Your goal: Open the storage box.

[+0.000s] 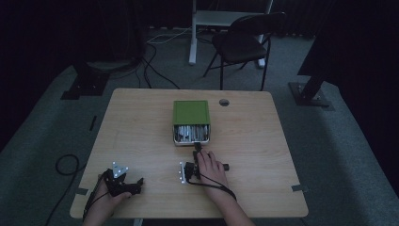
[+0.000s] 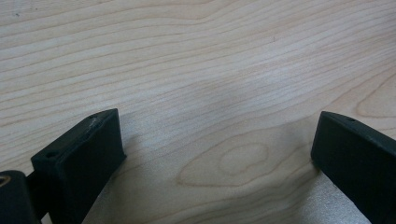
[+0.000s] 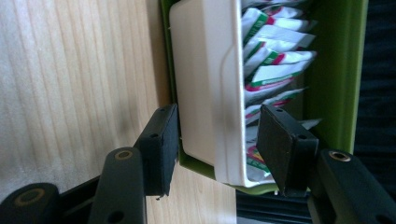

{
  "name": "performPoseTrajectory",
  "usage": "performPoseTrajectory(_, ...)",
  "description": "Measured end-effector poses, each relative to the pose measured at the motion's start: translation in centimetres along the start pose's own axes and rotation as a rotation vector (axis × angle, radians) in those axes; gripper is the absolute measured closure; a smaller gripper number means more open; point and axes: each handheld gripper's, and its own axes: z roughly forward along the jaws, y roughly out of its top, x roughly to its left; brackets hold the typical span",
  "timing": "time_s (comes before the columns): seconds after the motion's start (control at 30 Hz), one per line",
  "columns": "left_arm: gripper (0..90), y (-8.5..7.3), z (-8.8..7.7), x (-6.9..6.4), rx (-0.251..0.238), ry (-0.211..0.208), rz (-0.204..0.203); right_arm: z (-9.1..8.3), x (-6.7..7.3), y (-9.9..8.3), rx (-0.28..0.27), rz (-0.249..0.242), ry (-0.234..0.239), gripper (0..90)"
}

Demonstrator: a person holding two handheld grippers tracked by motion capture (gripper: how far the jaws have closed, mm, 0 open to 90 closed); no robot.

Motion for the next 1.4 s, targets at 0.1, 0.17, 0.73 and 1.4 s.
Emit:
performPoseTrajectory(0.1, 2.9, 0.0, 0.0, 0.0, 0.0, 0.0, 0.0, 0.4, 0.1, 0.0, 0.003, -0.029, 0.0, 48.2)
performPoseTrajectory(0.17, 2.9, 0.0, 0.0, 0.0, 0.0, 0.0, 0.0, 0.6, 0.1, 0.0, 0.009, -0.048, -0.008, 49.1)
performPoseTrajectory(0.73, 2.9, 0.0, 0.0, 0.0, 0.0, 0.0, 0.001, 2.4, 0.2, 0.2, 0.043, -0.093, -0.021, 56.0)
performPoseTrajectory(1.4, 2.9, 0.0, 0.0, 0.0, 0.0, 0.001, 0.0, 2.6, 0.0, 0.3, 0.052, -0.132, -0.061, 71.2)
